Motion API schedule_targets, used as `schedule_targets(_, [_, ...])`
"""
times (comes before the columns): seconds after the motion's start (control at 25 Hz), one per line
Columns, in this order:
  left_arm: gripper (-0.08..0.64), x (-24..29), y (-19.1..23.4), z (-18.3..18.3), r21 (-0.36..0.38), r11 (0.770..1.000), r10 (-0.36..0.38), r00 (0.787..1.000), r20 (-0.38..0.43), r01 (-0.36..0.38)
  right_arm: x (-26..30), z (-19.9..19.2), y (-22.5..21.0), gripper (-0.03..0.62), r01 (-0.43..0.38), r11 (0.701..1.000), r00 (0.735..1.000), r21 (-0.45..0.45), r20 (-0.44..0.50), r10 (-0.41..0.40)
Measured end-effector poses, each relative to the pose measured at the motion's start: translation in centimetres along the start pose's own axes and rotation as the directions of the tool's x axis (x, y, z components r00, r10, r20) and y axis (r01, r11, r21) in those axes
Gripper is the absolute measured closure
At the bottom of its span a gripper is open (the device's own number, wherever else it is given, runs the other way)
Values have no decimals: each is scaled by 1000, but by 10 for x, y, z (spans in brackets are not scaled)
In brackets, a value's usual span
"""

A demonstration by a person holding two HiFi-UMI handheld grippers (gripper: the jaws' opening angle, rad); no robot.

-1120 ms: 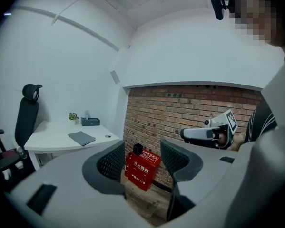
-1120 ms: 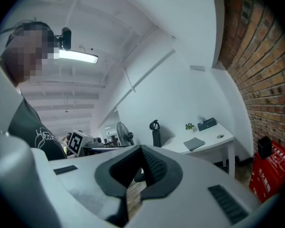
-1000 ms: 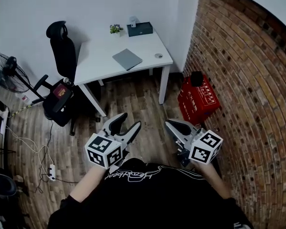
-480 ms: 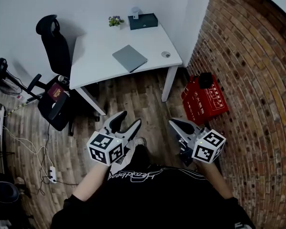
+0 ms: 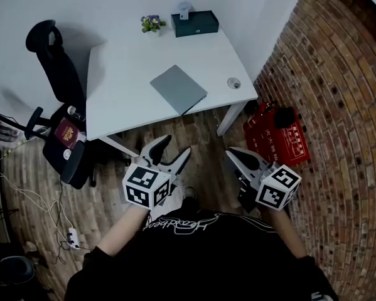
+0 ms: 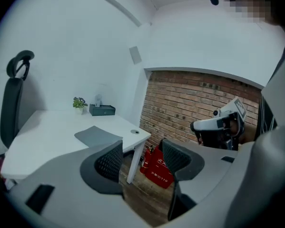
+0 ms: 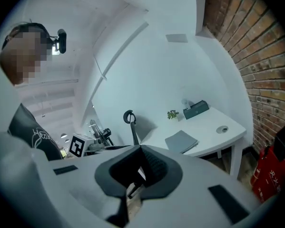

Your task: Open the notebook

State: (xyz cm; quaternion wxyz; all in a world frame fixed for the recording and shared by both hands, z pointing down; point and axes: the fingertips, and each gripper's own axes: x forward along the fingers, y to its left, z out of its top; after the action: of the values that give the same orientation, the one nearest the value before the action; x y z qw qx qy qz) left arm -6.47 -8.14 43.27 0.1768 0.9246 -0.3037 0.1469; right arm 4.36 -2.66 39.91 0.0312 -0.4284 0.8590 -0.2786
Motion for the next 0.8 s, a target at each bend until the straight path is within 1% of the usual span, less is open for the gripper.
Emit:
schedule_targets(0.08, [295,16,17,5,12,1000,-20,1000,-13,20,16,10,-12,592,21,1000,1000,4,9,-21])
schedule_targets(0.2, [295,37,39,5,9,999,-48,998,-39,48,34,15,-28,592,53,998,999,14,1,-53])
schedule_targets(0.48, [295,80,61,4,27,998,-62,994,-92,64,47,24,-54,592,92,995,996,22,-12,-92])
schedule_targets(0.64, [295,101,67,11,51,997,-45,994,-103,50,54,35,-69,592,86,996,996,18,-6,-86])
schedule_targets(0.8, [295,127,66,18,64,998,-23,994,-107,30,60,48,-90,592,51,999,999,10,-12,-51])
